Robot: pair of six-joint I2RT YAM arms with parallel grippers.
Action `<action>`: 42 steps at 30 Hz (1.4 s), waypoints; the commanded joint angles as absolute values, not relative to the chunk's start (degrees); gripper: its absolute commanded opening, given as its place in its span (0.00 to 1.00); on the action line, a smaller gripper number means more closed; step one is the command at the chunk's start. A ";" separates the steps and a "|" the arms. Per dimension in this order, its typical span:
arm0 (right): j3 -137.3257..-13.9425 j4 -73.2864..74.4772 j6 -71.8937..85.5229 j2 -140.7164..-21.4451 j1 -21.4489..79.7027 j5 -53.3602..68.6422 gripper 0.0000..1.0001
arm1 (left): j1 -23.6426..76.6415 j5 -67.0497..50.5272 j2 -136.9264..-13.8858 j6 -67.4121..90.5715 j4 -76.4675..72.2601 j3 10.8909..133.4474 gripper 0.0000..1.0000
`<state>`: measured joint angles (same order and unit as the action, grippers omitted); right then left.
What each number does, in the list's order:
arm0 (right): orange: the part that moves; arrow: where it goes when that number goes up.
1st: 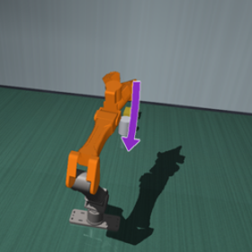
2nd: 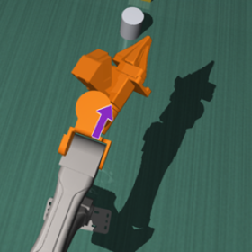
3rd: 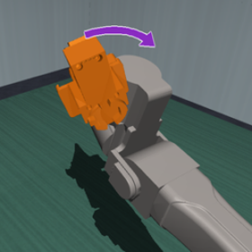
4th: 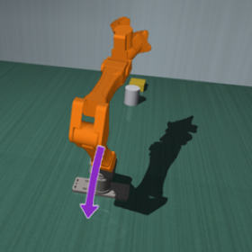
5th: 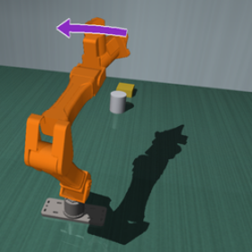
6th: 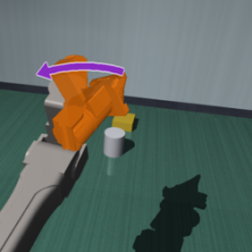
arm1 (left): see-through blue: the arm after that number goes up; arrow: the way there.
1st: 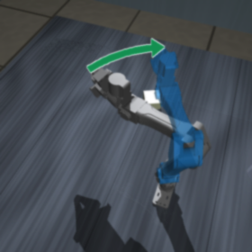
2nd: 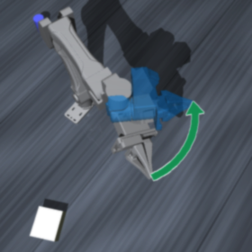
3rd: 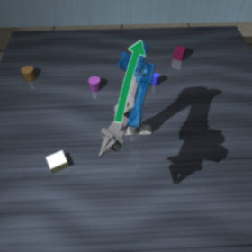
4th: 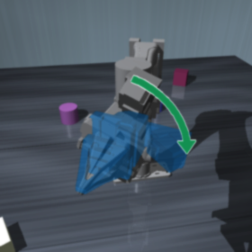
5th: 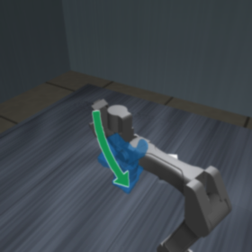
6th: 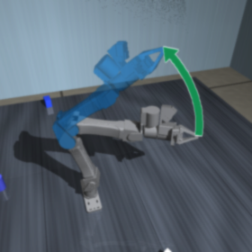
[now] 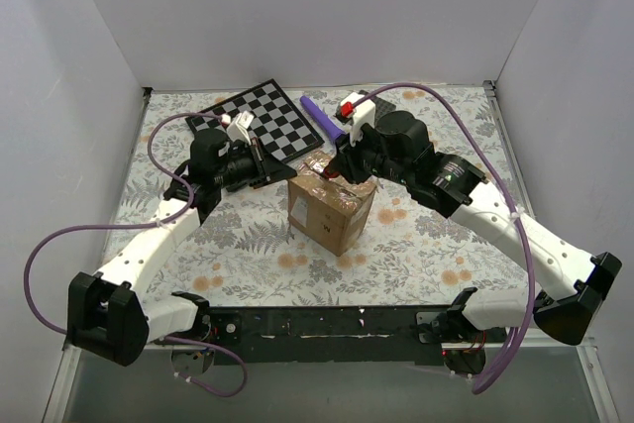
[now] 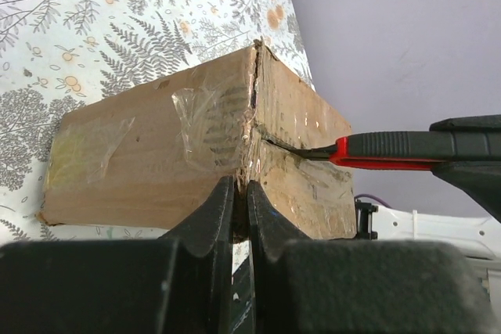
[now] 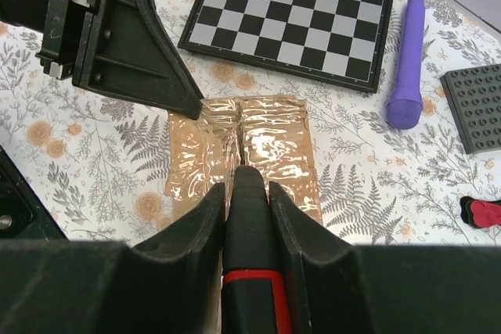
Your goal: Unpack the express box
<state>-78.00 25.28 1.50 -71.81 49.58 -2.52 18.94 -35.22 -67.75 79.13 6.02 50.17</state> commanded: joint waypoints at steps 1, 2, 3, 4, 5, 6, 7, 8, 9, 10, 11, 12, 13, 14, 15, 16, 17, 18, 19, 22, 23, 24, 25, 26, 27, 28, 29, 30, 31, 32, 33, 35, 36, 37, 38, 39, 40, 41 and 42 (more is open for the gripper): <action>-81.30 27.77 3.25 -71.37 50.18 -4.22 0.01 | 18.63 -27.61 -64.87 80.60 7.20 50.10 0.00; -81.30 27.77 3.34 -71.11 50.19 -4.39 0.01 | 18.63 -26.90 -64.69 80.77 7.38 49.75 0.00; -81.04 27.69 3.51 -70.93 50.27 -4.31 0.01 | 18.55 -26.20 -64.25 80.68 7.73 49.57 0.00; -80.95 27.60 3.78 -70.49 50.27 -4.31 0.01 | 18.63 -25.06 -64.07 80.68 8.00 49.40 0.00; -80.95 27.51 3.87 -70.49 50.27 -4.05 0.01 | 18.63 -24.44 -63.99 80.77 8.17 48.96 0.00; -80.86 27.42 3.95 -70.23 50.36 -3.96 0.01 | 18.63 -23.91 -63.64 80.68 8.26 48.78 0.00; -80.95 27.42 3.96 -70.14 50.36 -3.87 0.01 | 18.63 -23.65 -63.55 80.77 8.26 48.61 0.00; -80.95 27.51 3.96 -70.05 50.36 -3.78 0.01 | 18.55 -23.29 -63.54 80.77 8.26 48.43 0.00; -80.95 27.68 3.96 -70.05 50.45 -3.78 0.01 | 18.63 -23.20 -63.46 80.68 8.35 48.34 0.00; -80.86 27.77 3.96 -69.96 50.45 -3.78 0.01 | 18.63 -23.12 -63.37 80.77 8.52 48.34 0.00; -80.77 27.69 4.04 -69.87 50.54 -4.04 0.01 | 18.63 -22.85 -63.28 80.68 8.53 48.25 0.00; -80.60 27.51 4.22 -69.70 50.54 -4.39 0.01 | 18.55 -22.85 -63.19 80.60 8.53 48.16 0.00; -80.33 27.07 4.31 -69.09 50.54 -4.57 0.01 | 18.63 -22.85 -63.11 80.51 8.70 48.16 0.00; -80.25 26.90 4.39 -68.82 50.54 -4.66 0.01 | 18.63 -22.76 -63.19 80.51 8.96 48.16 0.00; -80.51 27.07 4.48 -68.64 50.54 -4.66 0.01 | 18.63 -22.42 -63.11 80.42 8.88 48.08 0.00; -80.94 27.68 4.48 -69.08 50.54 -4.57 0.01 | 18.63 -22.24 -62.93 80.33 9.14 47.99 0.00; -82.08 28.21 4.48 -69.26 50.54 -4.48 0.01 | 18.63 -21.89 -62.84 80.33 9.40 47.99 0.00; -82.35 29.34 4.40 -69.34 50.54 -4.57 0.01 | 18.63 -21.45 -62.67 80.33 9.40 47.81 0.00; -82.44 29.79 4.39 -69.35 50.54 -4.57 0.01 | 18.63 -21.18 -62.49 80.33 9.67 47.81 0.00; -82.18 31.20 3.87 -68.82 50.54 -4.22 0.01 | 18.55 -20.74 -62.23 80.42 9.93 47.81 0.00; -82.09 31.72 3.78 -68.91 50.62 -3.96 0.01 | 18.63 -20.66 -62.14 80.42 9.93 47.73 0.00; -81.65 32.51 3.69 -68.82 50.54 -3.87 0.01 | 18.55 -20.65 -62.05 80.51 9.93 47.72 0.00; -81.30 32.69 3.60 -68.47 50.62 -3.95 0.01 | 18.54 -20.48 -62.05 80.51 10.02 47.72 0.00; -80.86 32.87 3.60 -68.12 50.62 -4.13 0.01 | 18.54 -20.13 -61.96 80.51 10.11 47.81 0.00; -80.69 33.05 3.60 -67.77 50.63 -4.22 0.01 | 18.54 -20.13 -61.79 80.51 10.19 47.73 0.00; -80.16 33.22 3.69 -67.24 50.63 -4.39 0.01 | 18.54 -19.78 -61.61 80.51 10.28 47.72 0.00; -79.90 33.40 3.78 -66.98 50.63 -4.66 0.01 | 18.54 -19.51 -61.61 80.51 10.46 47.64 0.00; -79.72 33.49 3.78 -66.62 50.63 -4.83 0.01 | 18.63 -19.42 -61.61 80.33 10.55 47.72 0.00; -79.54 33.66 3.78 -66.19 50.63 -4.83 0.01 | 18.55 -19.34 -61.61 80.42 10.81 47.72 0.00; -79.45 34.01 3.78 -66.01 50.63 -5.01 0.01 | 18.54 -19.16 -61.61 80.42 10.64 47.64 0.00; -79.54 34.36 3.78 -65.83 50.63 -5.01 0.01 | 18.54 -18.90 -61.52 80.33 10.81 47.55 0.00; -79.63 35.15 3.43 -65.48 50.63 -5.01 0.01 | 18.54 -18.81 -61.52 80.42 10.81 47.64 0.00; -79.72 35.42 3.34 -65.39 50.54 -5.01 0.01 | 18.46 -18.81 -61.61 80.33 10.90 47.72 0.00; -79.63 35.59 3.17 -65.22 50.54 -4.92 0.01 | 18.54 -18.72 -61.61 80.51 10.81 47.72 0.00; -79.54 36.03 3.08 -65.21 50.62 -4.83 0.01 | 18.54 -18.63 -61.61 80.51 10.81 47.72 0.00; -79.45 36.30 2.73 -65.13 50.62 -4.75 0.01 | 18.54 -18.55 -61.52 80.59 10.90 47.72 0.00; -79.19 36.39 2.46 -65.04 50.54 -4.57 0.01 | 18.54 -18.63 -61.61 80.68 10.81 47.81 0.00; -78.84 36.65 2.46 -65.04 50.62 -4.40 0.01 | 18.54 -18.63 -61.70 80.68 10.81 47.73 0.00; -78.58 36.91 2.20 -64.87 50.54 -4.31 0.01 | 18.54 -18.72 -61.70 80.68 10.81 47.81 0.00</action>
<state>-79.26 33.04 3.90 -66.57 50.39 -4.27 19.62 -24.73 -63.24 81.03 10.20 48.34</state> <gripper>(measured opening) 0.321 0.051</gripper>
